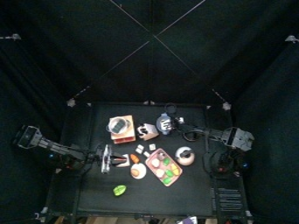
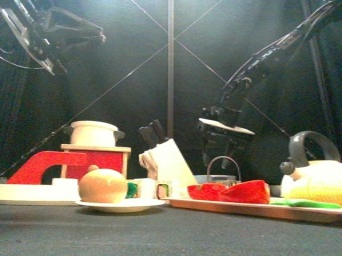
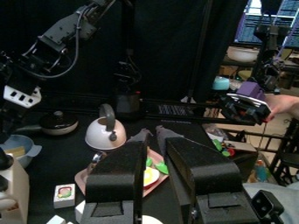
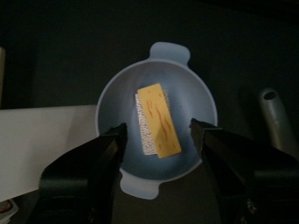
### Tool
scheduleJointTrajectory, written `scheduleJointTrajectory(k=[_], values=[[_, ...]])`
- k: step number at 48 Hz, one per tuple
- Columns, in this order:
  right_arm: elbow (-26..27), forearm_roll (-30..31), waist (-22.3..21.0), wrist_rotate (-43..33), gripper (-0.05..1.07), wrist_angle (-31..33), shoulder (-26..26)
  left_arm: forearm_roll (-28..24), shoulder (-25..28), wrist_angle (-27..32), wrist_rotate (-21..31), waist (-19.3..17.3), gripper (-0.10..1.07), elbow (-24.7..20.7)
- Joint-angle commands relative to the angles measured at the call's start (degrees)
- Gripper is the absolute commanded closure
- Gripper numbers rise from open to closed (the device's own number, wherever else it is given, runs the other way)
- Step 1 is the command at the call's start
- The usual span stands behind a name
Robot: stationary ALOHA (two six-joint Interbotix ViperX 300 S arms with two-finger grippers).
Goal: Grab pot lid and place in front middle of table
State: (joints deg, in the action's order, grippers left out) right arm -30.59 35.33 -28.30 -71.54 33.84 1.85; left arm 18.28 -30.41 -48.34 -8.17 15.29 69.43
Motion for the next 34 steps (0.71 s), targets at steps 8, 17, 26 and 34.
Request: scheduleJointTrajectory(k=[8,17,26,34], values=[[-5.6,-1.3,1.7,0.1,0.12,5.3,11.3,-0.1,-0.1,-0.1,0.1,0.2,0.36,-0.4],[-12.4,-3.4,1.7,0.0,0.12,6.1,19.4,0.0,-0.1,-0.2,0.1,0.2,0.36,-0.3],[-18.5,-3.7,1.5,-0.1,0.12,6.3,27.0,-0.1,0.0,-0.1,0.0,0.2,0.36,-0.2],[-22.4,-4.2,0.8,-0.2,0.12,6.3,30.8,0.0,0.1,-0.2,0.0,0.2,0.36,-0.3]])
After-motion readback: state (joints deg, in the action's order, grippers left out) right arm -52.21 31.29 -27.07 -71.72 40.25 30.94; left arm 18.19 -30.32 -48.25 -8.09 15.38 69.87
